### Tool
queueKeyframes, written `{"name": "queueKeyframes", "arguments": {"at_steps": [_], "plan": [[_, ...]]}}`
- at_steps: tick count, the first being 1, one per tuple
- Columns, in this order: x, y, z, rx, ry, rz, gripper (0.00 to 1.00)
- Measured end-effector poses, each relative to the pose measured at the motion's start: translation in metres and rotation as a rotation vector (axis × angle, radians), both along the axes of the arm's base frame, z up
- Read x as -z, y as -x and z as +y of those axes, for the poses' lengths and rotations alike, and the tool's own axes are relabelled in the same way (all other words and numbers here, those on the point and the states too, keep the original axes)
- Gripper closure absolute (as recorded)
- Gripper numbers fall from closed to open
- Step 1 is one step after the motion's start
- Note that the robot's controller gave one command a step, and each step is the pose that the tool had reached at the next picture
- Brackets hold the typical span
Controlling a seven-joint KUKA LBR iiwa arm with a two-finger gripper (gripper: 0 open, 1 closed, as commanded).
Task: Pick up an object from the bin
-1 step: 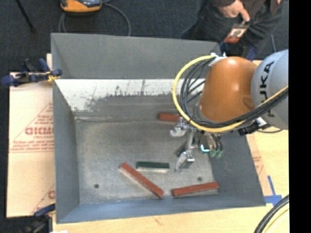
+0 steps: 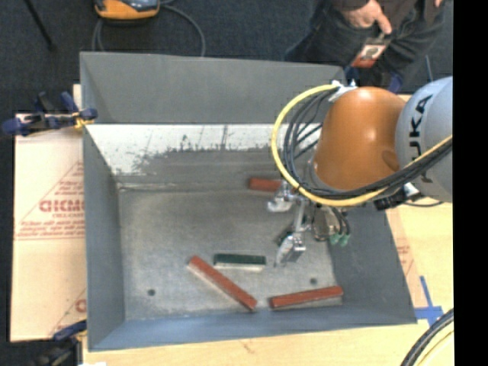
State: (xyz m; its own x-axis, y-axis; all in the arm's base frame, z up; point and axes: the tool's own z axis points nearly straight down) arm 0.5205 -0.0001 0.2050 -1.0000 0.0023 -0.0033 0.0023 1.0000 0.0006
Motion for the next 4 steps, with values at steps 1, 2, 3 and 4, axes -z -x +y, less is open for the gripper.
{"name": "queueKeyframes", "arguments": {"at_steps": [1, 2, 3, 4], "plan": [[0.067, -0.006, 0.024, 0.008, -0.001, -0.006, 0.00], [0.128, -0.019, 0.048, 0.065, 0.002, 0.000, 0.00], [0.127, -0.007, 0.057, 0.055, 0.004, -0.015, 0.00], [0.126, -0.020, 0.049, 0.063, -0.001, -0.001, 0.00]]}}
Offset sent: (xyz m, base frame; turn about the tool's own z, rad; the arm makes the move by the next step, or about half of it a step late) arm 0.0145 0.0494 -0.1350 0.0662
